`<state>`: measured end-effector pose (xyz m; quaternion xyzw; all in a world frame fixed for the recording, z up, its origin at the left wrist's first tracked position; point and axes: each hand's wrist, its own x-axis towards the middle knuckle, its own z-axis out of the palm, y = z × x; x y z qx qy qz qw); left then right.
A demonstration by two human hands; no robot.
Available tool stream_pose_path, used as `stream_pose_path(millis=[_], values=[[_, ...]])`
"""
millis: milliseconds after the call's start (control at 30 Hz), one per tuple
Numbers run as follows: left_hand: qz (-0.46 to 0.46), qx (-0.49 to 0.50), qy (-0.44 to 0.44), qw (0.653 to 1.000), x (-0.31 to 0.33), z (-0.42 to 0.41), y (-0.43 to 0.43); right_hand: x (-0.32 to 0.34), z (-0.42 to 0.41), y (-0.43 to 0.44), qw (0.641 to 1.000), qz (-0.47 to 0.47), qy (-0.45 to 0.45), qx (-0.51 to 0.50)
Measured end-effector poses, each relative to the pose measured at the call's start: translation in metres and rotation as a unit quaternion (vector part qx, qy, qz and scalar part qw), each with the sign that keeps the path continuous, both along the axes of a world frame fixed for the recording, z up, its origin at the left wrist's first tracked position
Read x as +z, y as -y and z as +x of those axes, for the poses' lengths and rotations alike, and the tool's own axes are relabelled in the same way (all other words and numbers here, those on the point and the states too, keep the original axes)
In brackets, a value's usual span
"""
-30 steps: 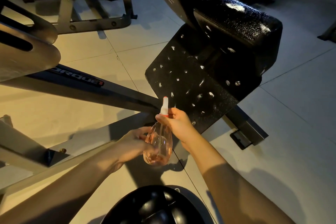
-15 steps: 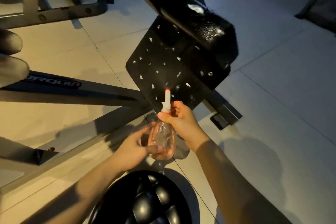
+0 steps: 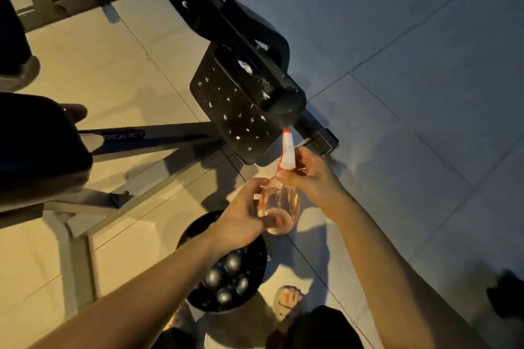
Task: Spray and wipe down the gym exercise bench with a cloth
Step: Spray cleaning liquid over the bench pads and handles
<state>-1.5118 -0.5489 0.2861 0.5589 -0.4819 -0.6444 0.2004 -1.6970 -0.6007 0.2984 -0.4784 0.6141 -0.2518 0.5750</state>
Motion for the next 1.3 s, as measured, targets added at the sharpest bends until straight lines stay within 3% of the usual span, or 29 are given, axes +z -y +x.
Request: stream_pose_path(millis=[367, 633, 767, 1000, 1300], values=[[0.101, -0.002, -0.005, 0.995, 0.098, -0.041, -0.012, 0.087, -0.036, 0.000, 0.997, 0.071, 0.013, 0.030], [0.115, 0.000, -0.009, 0.993, 0.160, -0.061, -0.015, 0.161, -0.055, 0.001, 0.994, 0.095, -0.008, 0.061], [0.102, -0.009, -0.025, 0.994, 0.199, -0.062, -0.006, 0.204, -0.059, 0.006, 0.993, 0.102, -0.010, 0.059], [0.030, -0.023, -0.003, 0.999, 0.256, -0.080, 0.028, 0.273, -0.083, 0.030, 0.999, 0.032, -0.018, 0.035], [-0.033, 0.027, 0.054, 0.998, 0.311, -0.179, 0.138, 0.320, -0.179, 0.161, 0.995, -0.036, 0.001, 0.092]])
